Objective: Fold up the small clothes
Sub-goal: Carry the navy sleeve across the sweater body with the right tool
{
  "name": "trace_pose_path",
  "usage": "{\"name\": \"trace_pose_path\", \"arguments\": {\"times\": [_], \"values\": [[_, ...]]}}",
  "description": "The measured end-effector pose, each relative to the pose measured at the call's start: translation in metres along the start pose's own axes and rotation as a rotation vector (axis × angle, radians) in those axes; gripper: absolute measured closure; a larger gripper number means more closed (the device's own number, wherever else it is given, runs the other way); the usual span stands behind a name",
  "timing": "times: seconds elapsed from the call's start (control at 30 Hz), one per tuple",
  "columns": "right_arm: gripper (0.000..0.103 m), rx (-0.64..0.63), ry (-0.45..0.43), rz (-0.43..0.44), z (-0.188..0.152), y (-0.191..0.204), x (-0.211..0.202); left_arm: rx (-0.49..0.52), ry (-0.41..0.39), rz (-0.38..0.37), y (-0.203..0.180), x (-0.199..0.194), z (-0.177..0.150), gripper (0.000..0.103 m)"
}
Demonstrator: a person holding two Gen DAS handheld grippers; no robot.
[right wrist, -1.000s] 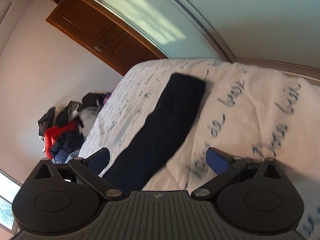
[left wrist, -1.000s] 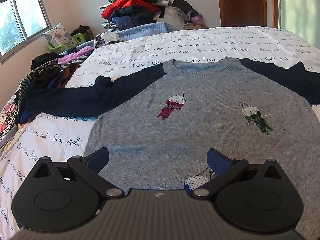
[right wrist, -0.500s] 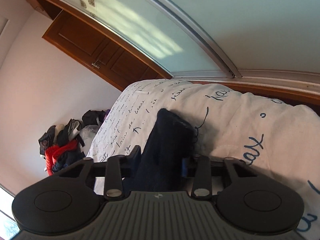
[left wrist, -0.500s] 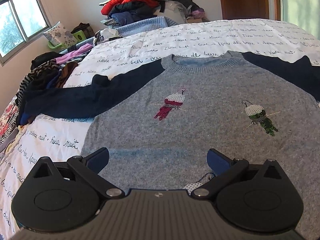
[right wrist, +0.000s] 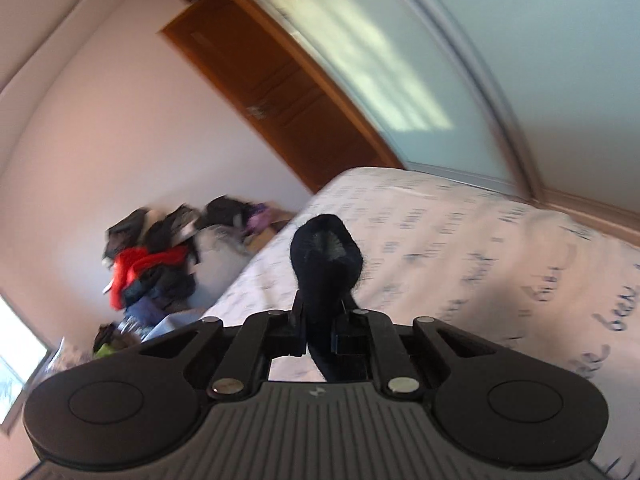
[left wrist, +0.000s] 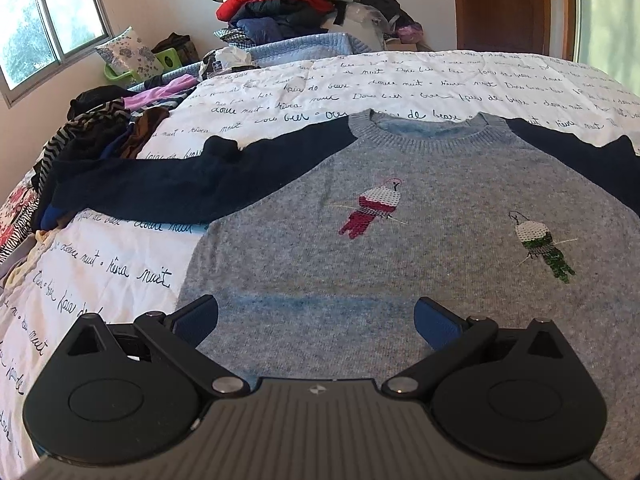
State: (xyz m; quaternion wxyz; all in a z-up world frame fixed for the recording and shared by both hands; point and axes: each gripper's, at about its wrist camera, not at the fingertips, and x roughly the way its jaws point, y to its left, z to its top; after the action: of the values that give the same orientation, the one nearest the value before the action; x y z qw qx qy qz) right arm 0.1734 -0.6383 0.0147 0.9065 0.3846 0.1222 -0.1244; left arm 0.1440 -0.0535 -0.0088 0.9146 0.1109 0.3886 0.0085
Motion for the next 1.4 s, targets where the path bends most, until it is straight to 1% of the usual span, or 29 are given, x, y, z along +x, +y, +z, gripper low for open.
{"name": "trace_pose_path", "arguments": {"times": [0.1, 0.2, 0.37, 0.47, 0.53, 0.67, 0.73, 0.83, 1.0, 1.1, 1.23, 1.4], "values": [[0.093, -0.086, 0.011, 0.076, -0.011, 0.054, -0.01, -0.017, -0.002, -0.012, 0.011, 0.0, -0.001, 0.0], [0.093, -0.177, 0.031, 0.13, -0.027, 0.106, -0.014, -0.029, -0.001, -0.023, 0.022, 0.0, -0.001, 0.0], [0.093, -0.313, 0.1, 0.189, -0.07, 0.18, 0.001, -0.05, -0.034, -0.022, 0.047, -0.006, 0.002, 0.0], [0.093, -0.359, 0.164, 0.209, -0.101, 0.219, 0.021, -0.069, -0.047, -0.011, 0.066, -0.008, 0.004, 0.0], [0.093, -0.389, 0.226, 0.223, -0.126, 0.243, 0.035, -0.089, -0.049, -0.005, 0.079, -0.009, 0.003, 0.0], [0.093, -0.502, 0.324, 0.23, -0.175, 0.285, 0.055, -0.139, -0.04, 0.003, 0.102, -0.008, -0.002, 0.0], [0.093, -0.541, 0.354, 0.238, -0.2, 0.302, 0.06, -0.168, -0.03, 0.004, 0.113, -0.006, -0.005, 0.0], [0.093, -0.618, 0.348, 0.233, -0.235, 0.324, 0.065, -0.188, -0.02, 0.001, 0.125, -0.006, -0.008, 0.0], [0.093, -0.711, 0.34, 0.224, -0.283, 0.349, 0.079, -0.173, -0.042, 0.06, 0.143, -0.008, -0.007, 0.0], [0.093, -0.769, 0.339, 0.224, -0.31, 0.359, 0.086, -0.189, -0.039, 0.08, 0.156, -0.005, -0.004, 0.0], [0.093, -0.817, 0.345, 0.234, -0.339, 0.372, 0.09, -0.205, -0.023, 0.114, 0.172, 0.001, -0.002, 0.0], [0.093, -0.834, 0.358, 0.258, -0.364, 0.39, 0.093, -0.213, -0.011, 0.14, 0.183, 0.005, -0.003, 0.0]]}}
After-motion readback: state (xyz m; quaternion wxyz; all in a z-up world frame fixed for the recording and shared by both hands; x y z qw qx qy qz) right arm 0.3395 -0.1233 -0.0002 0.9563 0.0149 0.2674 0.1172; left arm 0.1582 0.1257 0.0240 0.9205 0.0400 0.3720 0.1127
